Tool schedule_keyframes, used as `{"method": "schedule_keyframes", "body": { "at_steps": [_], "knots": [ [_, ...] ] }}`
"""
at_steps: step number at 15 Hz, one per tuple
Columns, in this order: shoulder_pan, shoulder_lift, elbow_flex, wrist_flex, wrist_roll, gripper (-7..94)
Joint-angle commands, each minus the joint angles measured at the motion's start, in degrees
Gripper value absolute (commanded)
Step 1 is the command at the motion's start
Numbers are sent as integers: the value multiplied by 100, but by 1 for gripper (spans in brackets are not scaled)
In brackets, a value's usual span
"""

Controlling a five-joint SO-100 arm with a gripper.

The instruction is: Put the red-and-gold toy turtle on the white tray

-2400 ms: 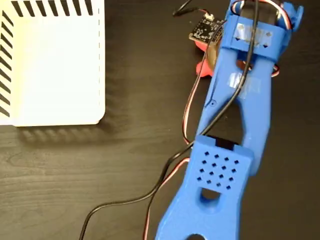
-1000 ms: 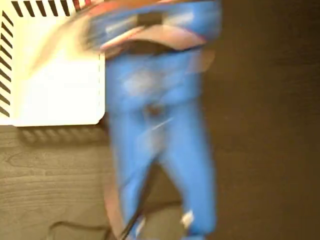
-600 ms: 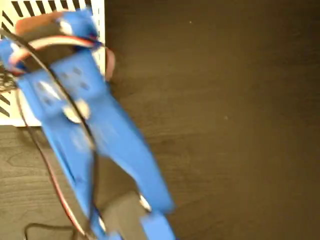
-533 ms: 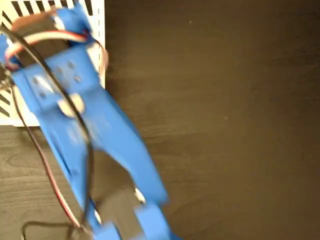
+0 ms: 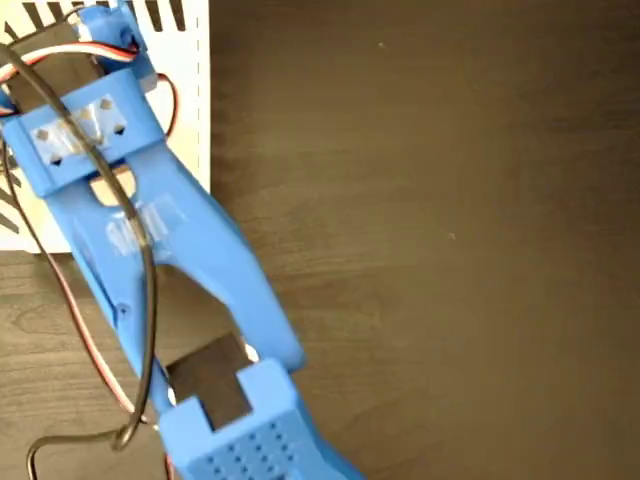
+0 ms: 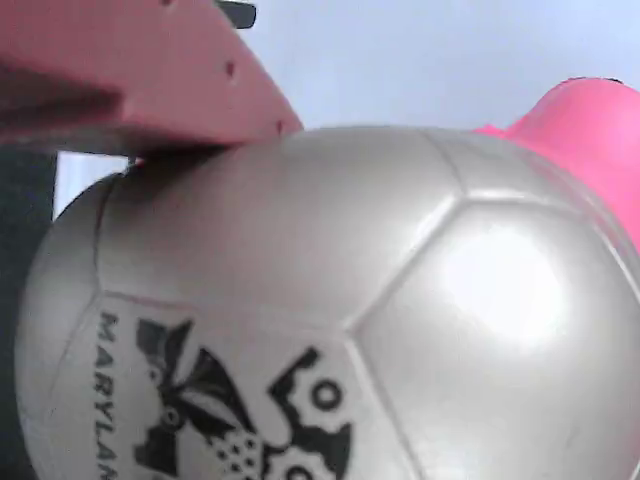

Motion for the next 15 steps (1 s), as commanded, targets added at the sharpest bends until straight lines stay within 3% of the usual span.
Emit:
{"method": "schedule_keyframes", "body": {
  "at_steps": [1,2,4,5,6,10,12,13,14,15],
  "knots": [
    [-132,158,-281,9,35,6],
    [-132,149,-202,26,202,25],
    [-158,149,-44,62,378,48],
    [-176,123,53,44,387,64],
    [-176,88,79,35,387,71],
    [-158,123,105,-26,387,70],
    [-105,299,105,-79,396,57],
    [-53,466,105,-123,413,42],
    [18,642,114,-185,431,15],
    [97,844,202,-299,448,0]
  ]
}}
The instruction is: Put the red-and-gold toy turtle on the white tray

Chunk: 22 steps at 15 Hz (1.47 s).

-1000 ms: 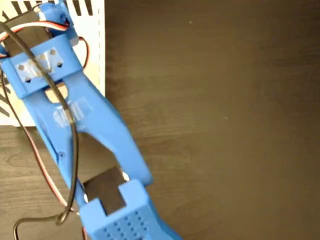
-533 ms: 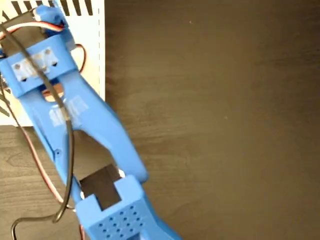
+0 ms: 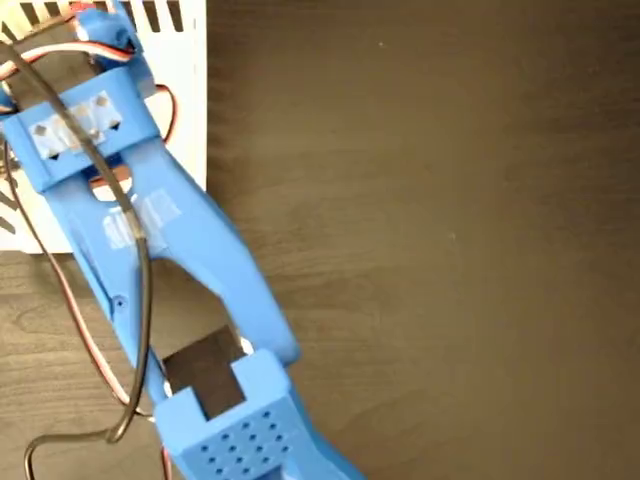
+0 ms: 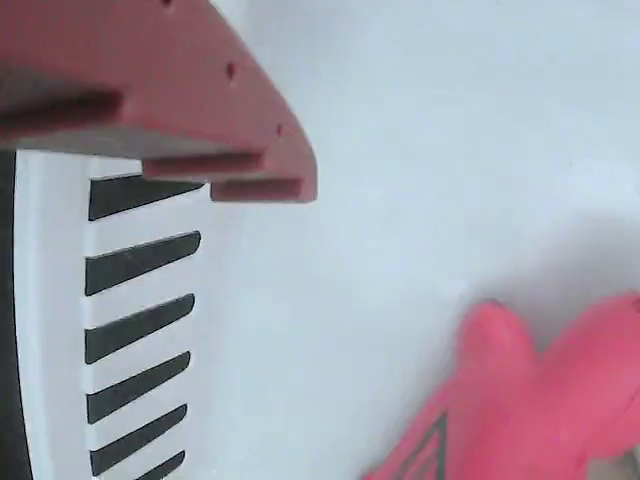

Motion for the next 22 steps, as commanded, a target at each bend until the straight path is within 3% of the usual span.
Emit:
{"method": "schedule_keyframes", "body": {
  "at_steps": [1,6,9,14,22],
  "knots": [
    [132,1090,193,-237,53,0],
    [404,2865,1714,-1687,-167,0],
    [633,4896,3349,-2610,-325,0],
    [1521,7770,5801,-3384,-642,0],
    [1573,11127,9615,-2927,-281,0]
  ]
}}
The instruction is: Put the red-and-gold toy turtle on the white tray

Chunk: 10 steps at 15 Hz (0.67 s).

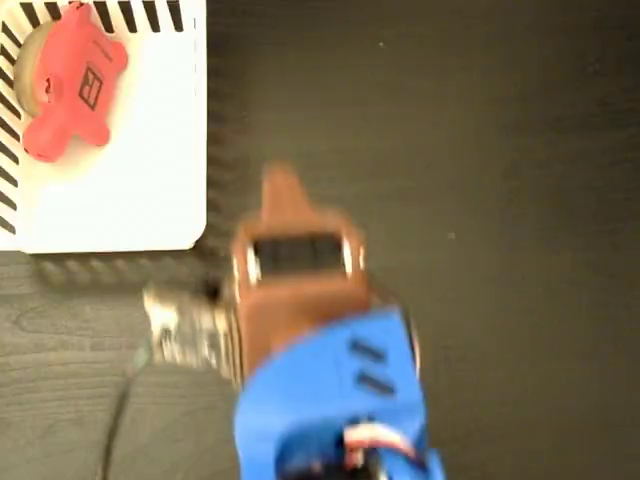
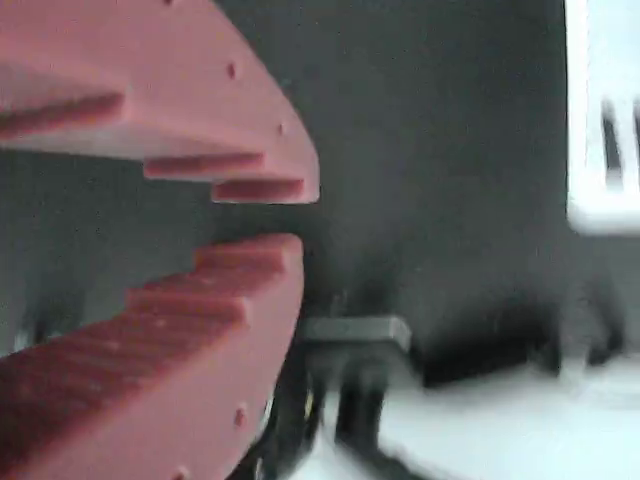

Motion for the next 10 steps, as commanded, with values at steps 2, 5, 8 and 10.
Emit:
{"method": "schedule_keyframes", "body": {
  "at_steps": [2,5,8,10],
  "knots": [
    [-70,1222,1072,220,132,0],
    [88,1723,1872,264,132,0],
    [132,2101,2399,510,-26,0],
    [167,2188,2496,694,-114,0]
  ]
}}
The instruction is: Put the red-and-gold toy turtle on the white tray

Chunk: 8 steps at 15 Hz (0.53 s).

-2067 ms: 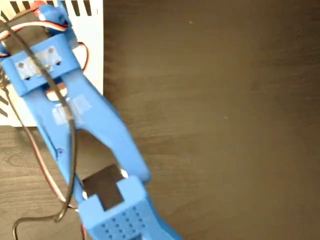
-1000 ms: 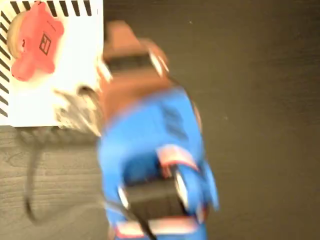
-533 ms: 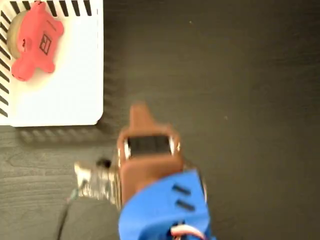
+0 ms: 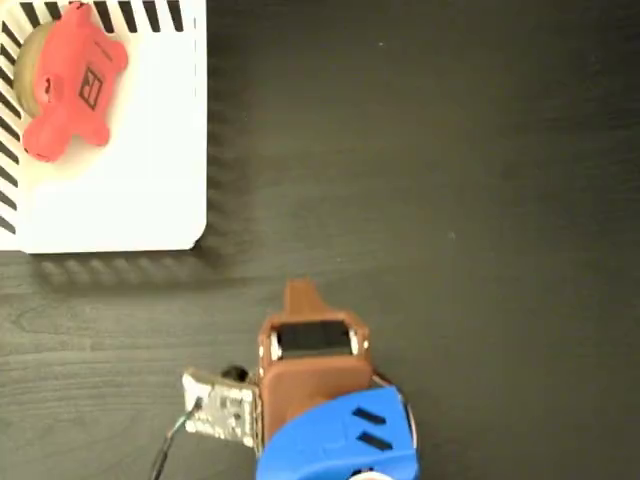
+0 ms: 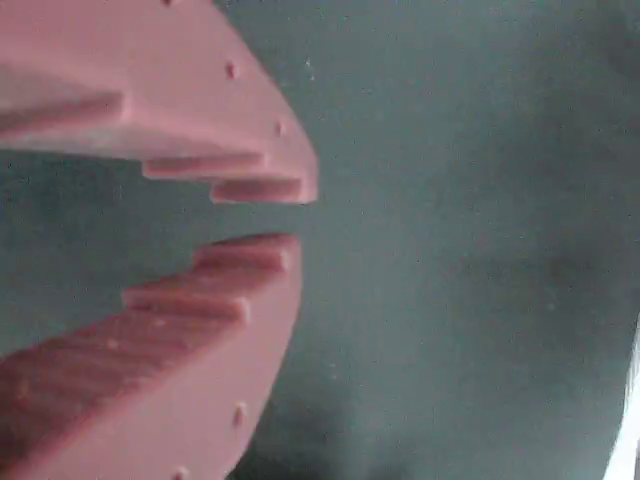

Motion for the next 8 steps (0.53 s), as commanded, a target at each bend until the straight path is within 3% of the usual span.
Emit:
{"method": "schedule_keyframes", "body": {
  "at_steps": [1,8],
  "knots": [
    [-26,123,35,193,0,0],
    [-439,132,176,580,-105,0]
  ]
}}
